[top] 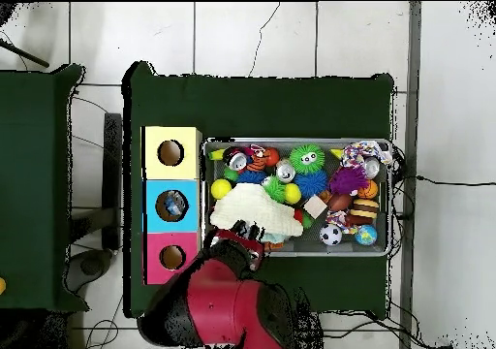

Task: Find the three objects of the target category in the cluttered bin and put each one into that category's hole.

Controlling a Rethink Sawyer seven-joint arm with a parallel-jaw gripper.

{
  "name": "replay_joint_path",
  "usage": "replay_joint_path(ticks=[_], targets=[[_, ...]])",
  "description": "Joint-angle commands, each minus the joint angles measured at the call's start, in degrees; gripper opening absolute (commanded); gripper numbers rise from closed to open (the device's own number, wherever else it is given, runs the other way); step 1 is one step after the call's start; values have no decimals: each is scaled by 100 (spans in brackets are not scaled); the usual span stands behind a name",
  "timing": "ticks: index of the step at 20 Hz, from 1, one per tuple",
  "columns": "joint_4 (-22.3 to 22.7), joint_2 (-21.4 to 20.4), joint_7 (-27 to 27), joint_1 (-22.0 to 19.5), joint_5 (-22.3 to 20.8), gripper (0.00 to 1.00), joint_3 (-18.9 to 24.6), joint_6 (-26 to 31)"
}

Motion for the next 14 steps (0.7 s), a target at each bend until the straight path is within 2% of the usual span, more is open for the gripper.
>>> replay_joint_path(ticks=[1,4,8,11,14], targets=[[-372,588,1253,205,499,0,-112,721],[-602,879,1404,479,745,0,-233,785],[-607,1029,1391,662,968,0,-384,708],[-577,974,1261,741,1078,0,-498,799],[-631,612,983,828,1200,0,-543,1337]])
